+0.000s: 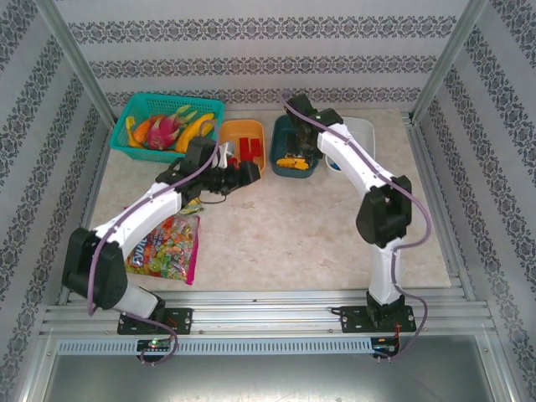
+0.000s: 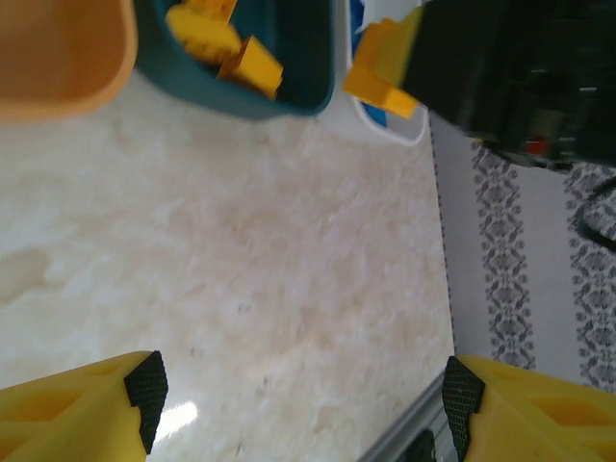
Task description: Sort the legos into containers by color
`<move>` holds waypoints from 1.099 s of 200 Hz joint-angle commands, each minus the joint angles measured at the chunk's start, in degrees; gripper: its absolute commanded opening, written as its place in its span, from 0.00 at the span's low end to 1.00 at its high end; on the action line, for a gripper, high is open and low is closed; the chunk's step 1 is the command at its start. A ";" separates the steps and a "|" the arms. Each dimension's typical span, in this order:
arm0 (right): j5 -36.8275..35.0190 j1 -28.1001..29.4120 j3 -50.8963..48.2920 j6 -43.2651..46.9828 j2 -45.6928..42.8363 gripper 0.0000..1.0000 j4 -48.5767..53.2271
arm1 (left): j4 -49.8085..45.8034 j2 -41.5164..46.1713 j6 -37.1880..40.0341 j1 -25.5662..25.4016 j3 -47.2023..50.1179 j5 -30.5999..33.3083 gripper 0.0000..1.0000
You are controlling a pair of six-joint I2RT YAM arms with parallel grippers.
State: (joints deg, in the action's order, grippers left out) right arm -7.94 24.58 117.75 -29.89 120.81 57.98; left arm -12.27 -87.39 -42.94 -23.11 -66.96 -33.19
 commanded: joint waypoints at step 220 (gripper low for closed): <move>-1.43 -3.86 18.02 -1.12 12.12 0.64 2.50 | 0.06 -11.98 2.71 1.31 -17.77 -2.14 0.76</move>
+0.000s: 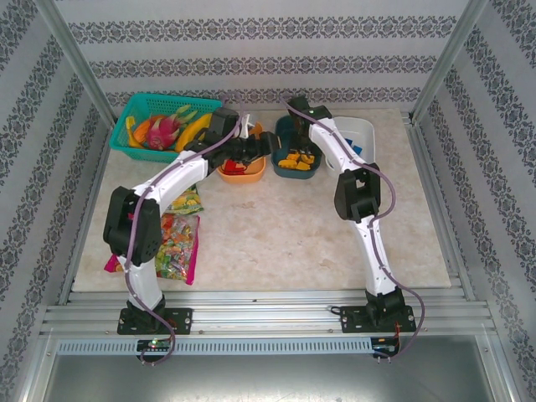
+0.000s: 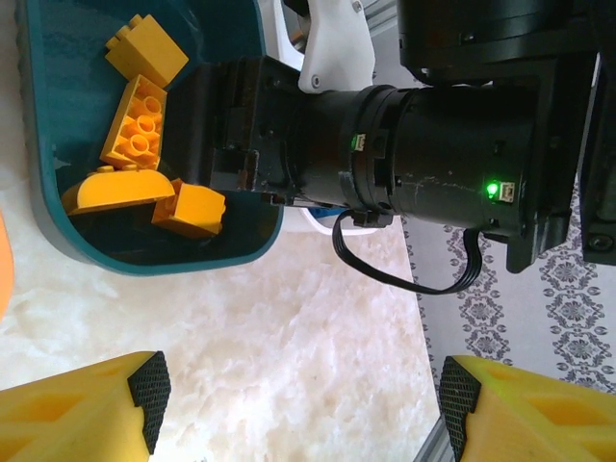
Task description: Sort the legos into containers by color
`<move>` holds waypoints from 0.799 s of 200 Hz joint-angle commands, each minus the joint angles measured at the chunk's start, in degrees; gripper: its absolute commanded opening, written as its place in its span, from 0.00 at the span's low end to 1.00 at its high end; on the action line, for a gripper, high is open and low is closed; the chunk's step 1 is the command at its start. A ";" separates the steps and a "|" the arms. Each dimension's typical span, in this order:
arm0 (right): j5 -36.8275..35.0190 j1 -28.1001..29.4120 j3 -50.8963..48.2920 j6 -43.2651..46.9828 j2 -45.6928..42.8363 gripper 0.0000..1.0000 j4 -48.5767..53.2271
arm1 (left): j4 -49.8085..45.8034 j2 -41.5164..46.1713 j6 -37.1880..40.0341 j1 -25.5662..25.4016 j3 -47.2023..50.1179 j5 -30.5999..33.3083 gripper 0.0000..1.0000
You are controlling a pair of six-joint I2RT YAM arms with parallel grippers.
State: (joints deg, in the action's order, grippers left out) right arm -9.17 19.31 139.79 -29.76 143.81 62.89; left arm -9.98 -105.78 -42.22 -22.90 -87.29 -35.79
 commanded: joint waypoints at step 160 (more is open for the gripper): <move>-13.81 9.62 -86.38 1.43 -87.51 0.98 -22.10 | -23.73 43.25 4.13 4.25 30.88 28.43 1.00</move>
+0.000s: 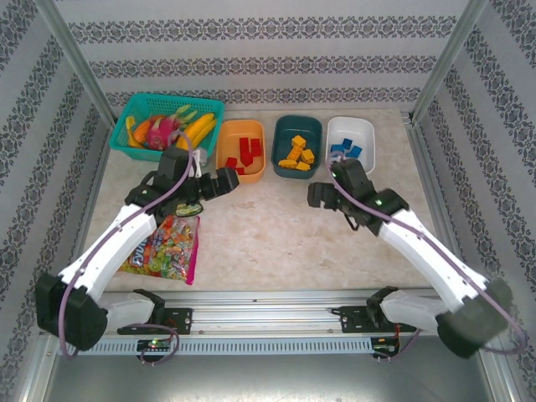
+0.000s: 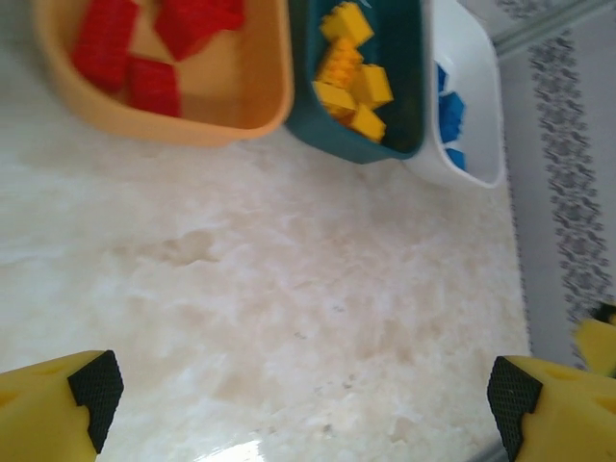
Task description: Sort the legos into containers by color
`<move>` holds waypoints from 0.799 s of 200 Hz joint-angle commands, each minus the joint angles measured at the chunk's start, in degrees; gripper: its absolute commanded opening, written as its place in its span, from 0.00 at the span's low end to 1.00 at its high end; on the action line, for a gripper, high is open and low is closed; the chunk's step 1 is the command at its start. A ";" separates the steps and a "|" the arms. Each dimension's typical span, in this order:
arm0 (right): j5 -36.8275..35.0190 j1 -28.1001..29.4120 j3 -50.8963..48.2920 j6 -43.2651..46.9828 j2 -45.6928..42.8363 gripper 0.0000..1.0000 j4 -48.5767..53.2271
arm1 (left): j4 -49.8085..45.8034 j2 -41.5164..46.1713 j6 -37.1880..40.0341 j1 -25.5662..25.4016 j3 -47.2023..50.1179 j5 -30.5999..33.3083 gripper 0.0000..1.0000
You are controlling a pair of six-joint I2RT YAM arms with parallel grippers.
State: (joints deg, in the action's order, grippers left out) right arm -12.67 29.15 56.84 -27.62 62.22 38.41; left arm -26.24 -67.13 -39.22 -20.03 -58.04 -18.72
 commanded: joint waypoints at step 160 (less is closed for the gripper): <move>-12.48 -19.48 -29.00 24.94 13.70 0.98 -61.93 | 29.59 -12.28 26.53 16.20 19.96 40.11 1.00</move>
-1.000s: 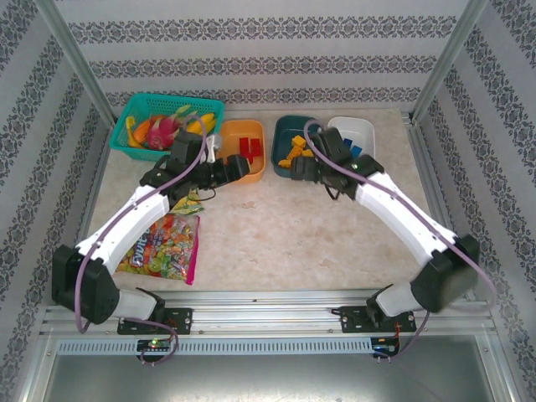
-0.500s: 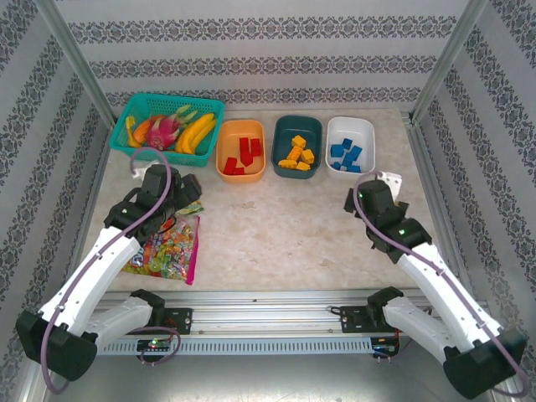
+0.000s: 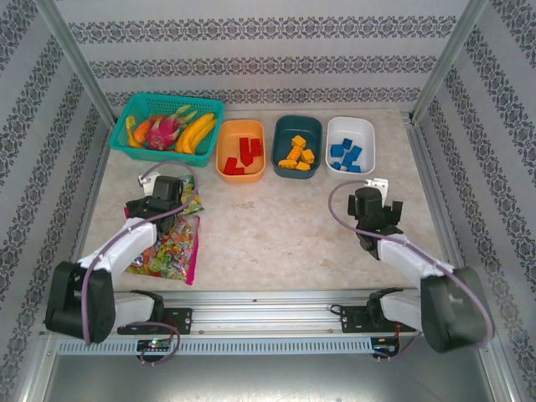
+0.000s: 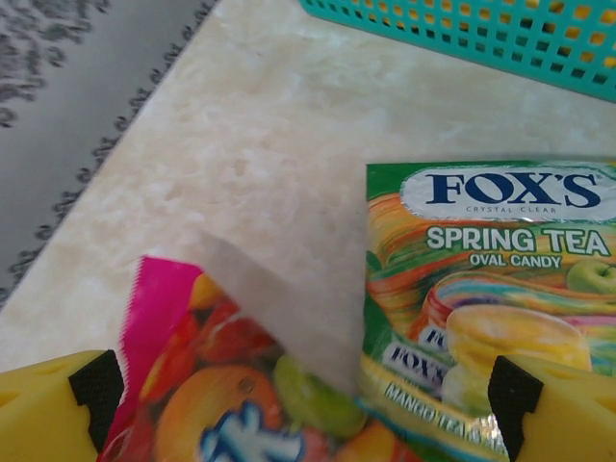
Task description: Sort the legos into containers by color
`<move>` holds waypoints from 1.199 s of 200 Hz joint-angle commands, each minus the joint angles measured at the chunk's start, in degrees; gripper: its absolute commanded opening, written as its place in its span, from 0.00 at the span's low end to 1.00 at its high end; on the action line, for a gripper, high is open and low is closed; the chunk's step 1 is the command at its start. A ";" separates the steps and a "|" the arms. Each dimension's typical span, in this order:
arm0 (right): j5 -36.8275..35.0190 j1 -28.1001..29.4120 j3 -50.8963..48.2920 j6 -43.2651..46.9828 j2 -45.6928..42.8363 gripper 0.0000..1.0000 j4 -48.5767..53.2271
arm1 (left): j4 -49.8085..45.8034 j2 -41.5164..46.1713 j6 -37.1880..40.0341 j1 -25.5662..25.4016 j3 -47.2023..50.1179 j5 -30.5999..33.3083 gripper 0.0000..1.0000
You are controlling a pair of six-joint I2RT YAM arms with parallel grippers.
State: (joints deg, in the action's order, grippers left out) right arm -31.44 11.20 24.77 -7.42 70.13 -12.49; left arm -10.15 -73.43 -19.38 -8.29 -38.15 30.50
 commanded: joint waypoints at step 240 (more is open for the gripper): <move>17.82 -7.87 -4.04 4.62 16.39 0.98 -41.39 | 59.92 -15.98 16.63 7.50 15.70 -22.50 1.00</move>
State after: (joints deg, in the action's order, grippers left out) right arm -13.43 3.20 20.14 -2.98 87.18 -53.65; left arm 46.06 -88.99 -3.81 -0.38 -22.72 7.55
